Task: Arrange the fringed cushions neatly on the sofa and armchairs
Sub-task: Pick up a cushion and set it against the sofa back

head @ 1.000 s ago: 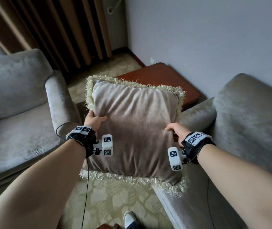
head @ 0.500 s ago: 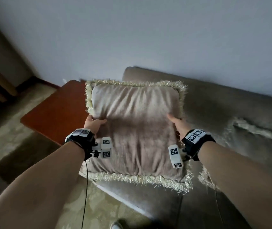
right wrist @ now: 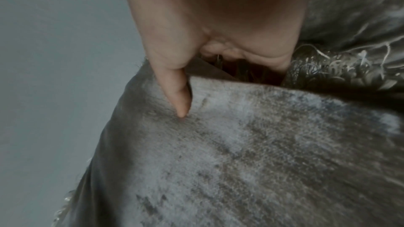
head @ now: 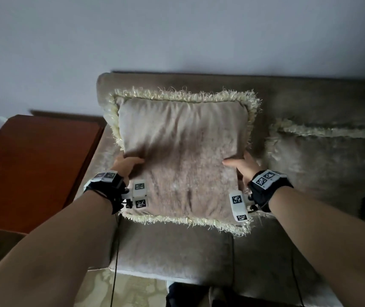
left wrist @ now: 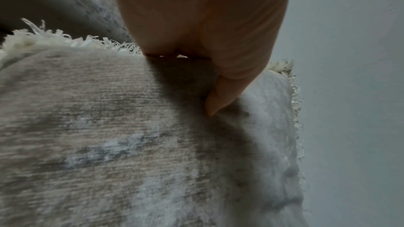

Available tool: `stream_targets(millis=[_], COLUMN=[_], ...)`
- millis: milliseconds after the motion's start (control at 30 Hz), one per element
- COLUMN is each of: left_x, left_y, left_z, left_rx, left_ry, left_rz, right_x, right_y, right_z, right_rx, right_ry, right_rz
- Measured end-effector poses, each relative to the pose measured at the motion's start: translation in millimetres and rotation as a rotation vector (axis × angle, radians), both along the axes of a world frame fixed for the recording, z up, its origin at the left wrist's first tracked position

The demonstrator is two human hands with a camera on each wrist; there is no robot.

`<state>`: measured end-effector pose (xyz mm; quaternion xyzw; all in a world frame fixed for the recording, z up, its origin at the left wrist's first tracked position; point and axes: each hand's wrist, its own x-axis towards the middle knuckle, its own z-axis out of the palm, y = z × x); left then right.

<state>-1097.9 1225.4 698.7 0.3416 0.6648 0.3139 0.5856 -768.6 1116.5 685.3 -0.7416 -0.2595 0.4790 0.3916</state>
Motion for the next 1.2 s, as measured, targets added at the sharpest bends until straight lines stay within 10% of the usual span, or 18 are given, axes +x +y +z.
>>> stream_targets(millis=[467, 1200], left_x=[-10, -32], left_y=[98, 78], left_z=[-124, -212], left_rx=[0.027, -0.014], left_ry=[-0.008, 0.065], left_rz=[-0.084, 0.013], right_x=[3, -34], right_y=[90, 73], right_z=[-161, -189], right_rx=[-0.046, 0.042], right_ry=[-0.014, 0.021], right_rz=[-0.152, -0.183])
